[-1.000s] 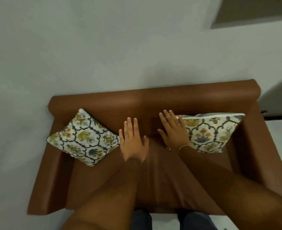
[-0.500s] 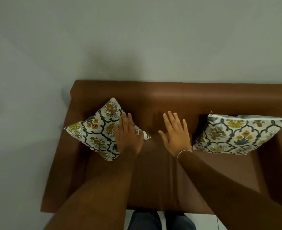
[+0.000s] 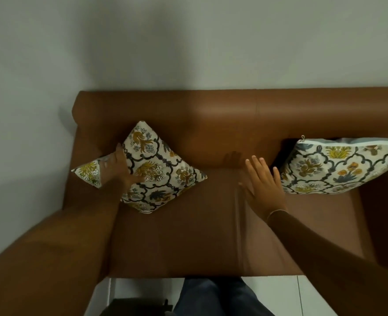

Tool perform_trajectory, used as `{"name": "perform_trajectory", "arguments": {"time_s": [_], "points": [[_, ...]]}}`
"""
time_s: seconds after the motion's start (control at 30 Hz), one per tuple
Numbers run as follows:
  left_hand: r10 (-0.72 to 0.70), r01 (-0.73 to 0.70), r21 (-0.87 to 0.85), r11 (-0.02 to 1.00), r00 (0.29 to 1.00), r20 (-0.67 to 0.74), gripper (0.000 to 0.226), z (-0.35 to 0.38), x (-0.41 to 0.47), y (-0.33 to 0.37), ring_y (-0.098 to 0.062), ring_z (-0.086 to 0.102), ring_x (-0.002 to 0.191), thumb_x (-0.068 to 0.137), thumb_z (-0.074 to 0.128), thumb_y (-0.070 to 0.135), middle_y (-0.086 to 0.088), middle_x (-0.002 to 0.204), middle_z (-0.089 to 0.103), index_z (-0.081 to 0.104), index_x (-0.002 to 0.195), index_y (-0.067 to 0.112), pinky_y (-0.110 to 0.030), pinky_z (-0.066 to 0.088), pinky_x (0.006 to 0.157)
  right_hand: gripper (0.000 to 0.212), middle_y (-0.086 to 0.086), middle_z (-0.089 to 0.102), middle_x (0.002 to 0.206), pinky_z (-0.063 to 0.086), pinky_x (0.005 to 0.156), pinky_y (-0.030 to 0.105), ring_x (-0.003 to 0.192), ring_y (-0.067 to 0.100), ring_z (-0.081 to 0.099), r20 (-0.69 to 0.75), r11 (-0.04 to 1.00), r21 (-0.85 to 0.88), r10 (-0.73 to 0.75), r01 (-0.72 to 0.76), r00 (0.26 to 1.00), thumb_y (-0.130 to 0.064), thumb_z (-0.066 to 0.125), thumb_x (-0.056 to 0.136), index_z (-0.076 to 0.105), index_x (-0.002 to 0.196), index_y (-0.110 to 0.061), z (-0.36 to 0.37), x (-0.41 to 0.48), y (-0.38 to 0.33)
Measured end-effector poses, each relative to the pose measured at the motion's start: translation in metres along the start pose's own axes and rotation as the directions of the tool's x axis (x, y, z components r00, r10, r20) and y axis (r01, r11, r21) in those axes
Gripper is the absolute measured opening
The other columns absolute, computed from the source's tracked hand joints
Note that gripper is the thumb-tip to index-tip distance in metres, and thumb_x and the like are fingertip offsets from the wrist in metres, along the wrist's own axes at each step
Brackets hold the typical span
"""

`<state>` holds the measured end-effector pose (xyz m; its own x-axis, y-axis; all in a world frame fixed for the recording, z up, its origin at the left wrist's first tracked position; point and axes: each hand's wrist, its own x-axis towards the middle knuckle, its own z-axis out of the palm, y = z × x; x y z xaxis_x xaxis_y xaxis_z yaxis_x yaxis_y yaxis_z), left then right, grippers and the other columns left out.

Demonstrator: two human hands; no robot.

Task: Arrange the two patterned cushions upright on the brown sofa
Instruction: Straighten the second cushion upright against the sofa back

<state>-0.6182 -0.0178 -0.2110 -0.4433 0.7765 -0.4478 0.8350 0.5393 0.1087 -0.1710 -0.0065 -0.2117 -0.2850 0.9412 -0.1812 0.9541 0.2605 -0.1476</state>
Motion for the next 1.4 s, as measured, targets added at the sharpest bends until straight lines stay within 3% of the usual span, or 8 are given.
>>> {"name": "perform_trajectory", "arguments": {"time_s": [0.2, 0.4, 0.7, 0.97, 1.07, 1.17, 1.27, 1.4], "points": [[0.255, -0.297, 0.294, 0.909, 0.951, 0.173, 0.080, -0.016, -0.009, 0.058, -0.039, 0.073, 0.118, 0.096, 0.076, 0.052, -0.013, 0.131, 0.073, 0.035, 0.153, 0.015, -0.048, 0.057, 0.096, 0.062, 0.000, 0.014, 0.178, 0.012, 0.133, 0.053, 0.165, 0.022, 0.010, 0.141, 0.996, 0.056, 0.062, -0.070, 0.988, -0.054, 0.040, 0.109, 0.034, 0.164, -0.026, 0.003, -0.017, 0.002], [0.543, -0.538, 0.547, 0.642, 0.822, 0.171, 0.066, -0.011, -0.013, 0.115, -0.032, 0.079, 0.103, 0.099, 0.065, 0.017, -0.004, 0.116, 0.080, 0.036, 0.158, 0.022, -0.041, 0.056, 0.090, 0.060, 0.000, 0.012, 0.178, 0.008, 0.134, 0.049, 0.165, 0.023, 0.009, 0.230, 0.986, 0.167, -0.008, -0.032, 0.973, -0.051, 0.041, 0.109, 0.036, 0.163, -0.026, 0.002, -0.021, -0.022], [0.615, -0.655, 0.379, 0.654, 0.751, 0.240, 0.088, -0.008, 0.001, 0.120, -0.036, 0.076, 0.111, 0.098, 0.077, 0.047, -0.011, 0.127, 0.078, 0.029, 0.166, 0.017, -0.046, 0.059, 0.093, 0.055, 0.000, 0.011, 0.178, 0.006, 0.133, 0.049, 0.165, 0.022, 0.011, 0.301, 0.974, 0.212, 0.013, -0.081, 0.953, -0.052, 0.041, 0.110, 0.046, 0.158, -0.025, 0.014, -0.040, -0.020], [0.553, -0.523, 0.460, 0.717, 0.829, 0.081, 0.100, 0.022, -0.004, 0.137, -0.036, 0.048, 0.145, 0.090, 0.087, 0.044, -0.011, 0.156, 0.051, 0.025, 0.166, 0.022, -0.061, 0.041, 0.117, 0.057, 0.001, 0.009, 0.179, 0.003, 0.133, 0.050, 0.165, 0.023, 0.011, 0.352, 0.974, 0.197, 0.034, -0.110, 0.935, -0.050, 0.039, 0.111, 0.040, 0.162, -0.024, 0.013, -0.054, -0.019], [0.476, -0.413, 0.422, 0.807, 0.878, -0.051, 0.129, 0.031, -0.020, 0.135, -0.038, 0.024, 0.164, 0.085, 0.088, 0.051, -0.014, 0.177, 0.017, -0.004, 0.174, 0.031, -0.077, 0.010, 0.129, 0.057, 0.002, 0.009, 0.179, 0.003, 0.134, 0.049, 0.165, 0.023, 0.010, 0.350, 0.973, 0.190, 0.057, -0.130, 0.935, -0.050, 0.038, 0.111, 0.043, 0.159, -0.021, 0.011, -0.054, -0.018], [0.114, -0.082, 0.146, 0.986, 0.967, -0.229, 0.154, 0.049, -0.054, 0.137, -0.042, -0.007, 0.170, 0.071, 0.095, 0.056, -0.019, 0.181, -0.020, -0.020, 0.172, 0.031, -0.080, -0.009, 0.115, 0.053, 0.001, 0.010, 0.179, 0.004, 0.134, 0.049, 0.164, 0.023, 0.013, 0.333, 0.974, 0.175, 0.080, -0.145, 0.940, -0.050, 0.039, 0.111, 0.050, 0.153, -0.021, 0.008, -0.053, -0.020], [-0.322, 0.274, -0.255, 0.927, 0.931, -0.171, 0.157, 0.068, -0.089, 0.150, -0.041, -0.013, 0.169, 0.071, 0.096, 0.059, -0.019, 0.180, -0.025, -0.021, 0.171, 0.029, -0.084, 0.001, 0.123, 0.052, 0.001, 0.010, 0.179, 0.004, 0.133, 0.049, 0.165, 0.022, 0.011, 0.300, 0.973, 0.188, 0.076, -0.137, 0.951, -0.050, 0.041, 0.111, 0.050, 0.154, -0.022, 0.000, -0.050, -0.027], [-0.287, 0.229, -0.319, 0.920, 0.946, -0.148, 0.143, 0.074, -0.107, 0.168, -0.042, -0.010, 0.170, 0.083, 0.087, 0.057, -0.021, 0.181, -0.020, -0.021, 0.171, 0.025, -0.080, 0.003, 0.127, 0.058, 0.003, 0.015, 0.178, 0.006, 0.133, 0.051, 0.165, 0.024, 0.009, 0.208, 0.984, 0.141, 0.078, -0.109, 0.975, -0.051, 0.042, 0.110, 0.040, 0.162, -0.025, -0.011, -0.042, -0.030]]}}
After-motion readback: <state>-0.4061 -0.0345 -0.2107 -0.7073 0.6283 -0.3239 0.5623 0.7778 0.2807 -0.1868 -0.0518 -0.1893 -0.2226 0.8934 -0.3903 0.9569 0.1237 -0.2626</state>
